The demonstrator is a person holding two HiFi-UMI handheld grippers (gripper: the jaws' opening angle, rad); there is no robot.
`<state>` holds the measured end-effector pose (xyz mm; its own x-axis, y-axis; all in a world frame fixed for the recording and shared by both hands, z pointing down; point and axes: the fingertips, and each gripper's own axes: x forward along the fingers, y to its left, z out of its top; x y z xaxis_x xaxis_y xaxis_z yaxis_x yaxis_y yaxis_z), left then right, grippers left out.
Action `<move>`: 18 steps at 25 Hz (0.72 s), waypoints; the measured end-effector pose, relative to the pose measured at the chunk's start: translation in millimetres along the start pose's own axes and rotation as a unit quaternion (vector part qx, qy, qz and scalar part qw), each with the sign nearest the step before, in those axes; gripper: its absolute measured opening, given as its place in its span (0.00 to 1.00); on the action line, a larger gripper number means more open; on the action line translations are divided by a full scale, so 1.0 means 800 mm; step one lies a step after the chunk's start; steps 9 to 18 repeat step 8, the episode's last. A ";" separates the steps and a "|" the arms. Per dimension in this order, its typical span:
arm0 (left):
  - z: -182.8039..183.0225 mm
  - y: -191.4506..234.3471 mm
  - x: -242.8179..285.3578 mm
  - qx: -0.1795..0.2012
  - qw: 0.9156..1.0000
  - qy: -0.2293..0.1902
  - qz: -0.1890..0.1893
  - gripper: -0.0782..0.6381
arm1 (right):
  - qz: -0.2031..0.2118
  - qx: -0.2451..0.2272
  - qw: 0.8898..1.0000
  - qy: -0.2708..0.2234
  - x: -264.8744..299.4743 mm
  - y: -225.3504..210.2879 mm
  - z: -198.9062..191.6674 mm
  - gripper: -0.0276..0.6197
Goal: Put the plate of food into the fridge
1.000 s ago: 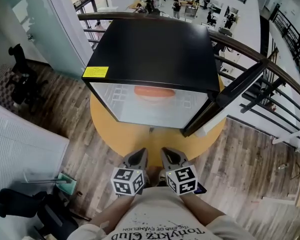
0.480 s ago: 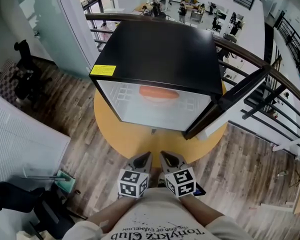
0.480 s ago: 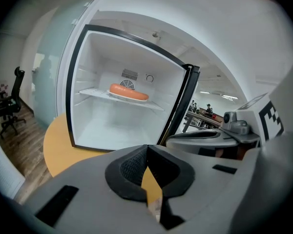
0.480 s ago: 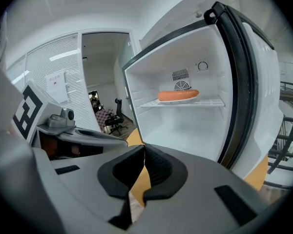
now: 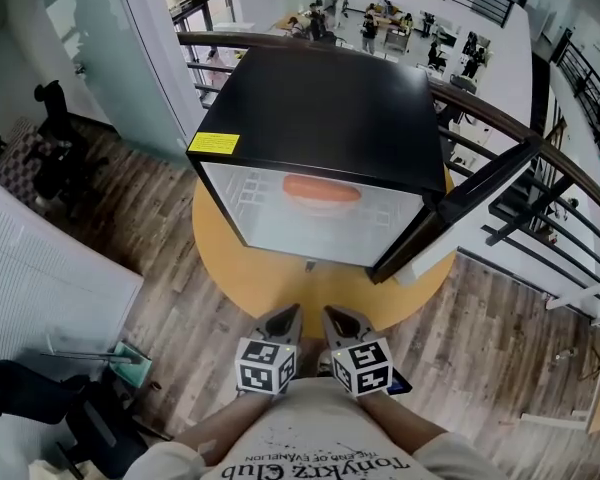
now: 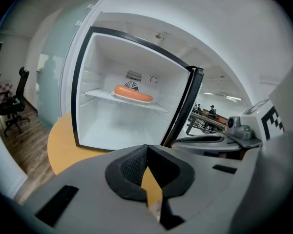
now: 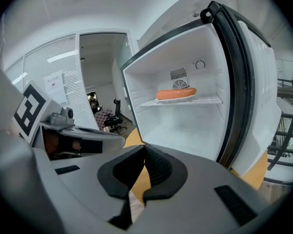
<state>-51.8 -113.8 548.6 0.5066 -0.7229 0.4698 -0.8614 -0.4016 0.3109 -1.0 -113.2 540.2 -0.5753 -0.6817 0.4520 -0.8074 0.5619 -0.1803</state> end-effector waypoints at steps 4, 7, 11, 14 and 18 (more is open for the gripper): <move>0.000 -0.001 0.000 0.004 1.000 0.000 -0.001 0.14 | -0.002 0.000 1.000 0.001 -0.001 -0.001 -0.002 0.09; -0.003 -0.002 -0.002 0.000 1.000 0.001 -0.004 0.14 | -0.001 -0.003 1.000 0.002 -0.003 0.001 -0.003 0.09; -0.003 -0.003 -0.003 -0.003 1.000 0.001 -0.005 0.14 | -0.001 -0.005 1.000 0.003 -0.004 0.002 -0.003 0.09; -0.003 -0.003 -0.003 -0.003 1.000 0.001 -0.005 0.14 | -0.001 -0.005 1.000 0.003 -0.004 0.002 -0.003 0.09; -0.003 -0.003 -0.003 -0.003 1.000 0.001 -0.005 0.14 | -0.001 -0.005 1.000 0.003 -0.004 0.002 -0.003 0.09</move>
